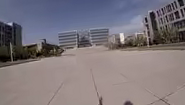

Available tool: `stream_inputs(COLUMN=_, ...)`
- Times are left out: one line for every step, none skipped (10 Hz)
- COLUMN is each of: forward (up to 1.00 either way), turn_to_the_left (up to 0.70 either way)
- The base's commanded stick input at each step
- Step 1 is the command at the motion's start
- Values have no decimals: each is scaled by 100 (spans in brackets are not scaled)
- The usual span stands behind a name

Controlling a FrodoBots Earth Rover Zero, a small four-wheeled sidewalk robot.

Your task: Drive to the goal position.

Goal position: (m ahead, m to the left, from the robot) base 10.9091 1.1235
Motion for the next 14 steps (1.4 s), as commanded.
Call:
stream_inputs(forward=70, turn_to_the_left=0)
stream_inputs(forward=70, turn_to_the_left=0)
stream_inputs(forward=70, turn_to_the_left=0)
stream_inputs(forward=70, turn_to_the_left=0)
stream_inputs(forward=70, turn_to_the_left=0)
stream_inputs(forward=70, turn_to_the_left=0)
stream_inputs(forward=70, turn_to_the_left=0)
stream_inputs(forward=70, turn_to_the_left=0)
stream_inputs(forward=70, turn_to_the_left=0)
stream_inputs(forward=70, turn_to_the_left=0)
stream_inputs(forward=70, turn_to_the_left=0)
stream_inputs(forward=70, turn_to_the_left=0)
stream_inputs(forward=70, turn_to_the_left=0)
stream_inputs(forward=70, turn_to_the_left=0)
